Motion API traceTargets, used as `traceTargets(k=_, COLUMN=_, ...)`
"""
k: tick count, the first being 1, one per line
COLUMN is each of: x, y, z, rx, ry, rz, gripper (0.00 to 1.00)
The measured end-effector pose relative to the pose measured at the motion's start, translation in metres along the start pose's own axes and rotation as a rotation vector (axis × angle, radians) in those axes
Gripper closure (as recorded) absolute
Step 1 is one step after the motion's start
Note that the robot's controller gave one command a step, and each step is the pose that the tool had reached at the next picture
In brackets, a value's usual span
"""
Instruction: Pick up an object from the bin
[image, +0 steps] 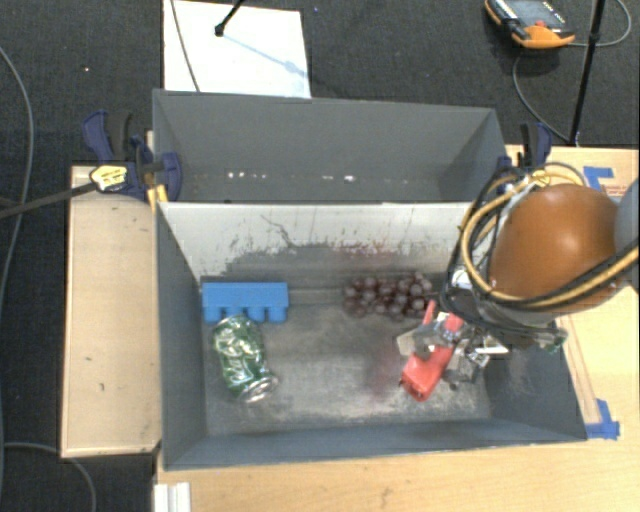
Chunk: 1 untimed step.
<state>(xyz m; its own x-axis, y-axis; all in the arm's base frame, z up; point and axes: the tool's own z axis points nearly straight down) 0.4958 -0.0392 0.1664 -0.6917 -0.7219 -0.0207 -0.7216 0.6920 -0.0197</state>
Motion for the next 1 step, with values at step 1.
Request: traceTargets(k=1, x=0.0, y=0.0, z=0.0, rx=0.0, ry=0.0, rz=0.001, gripper=1.0)
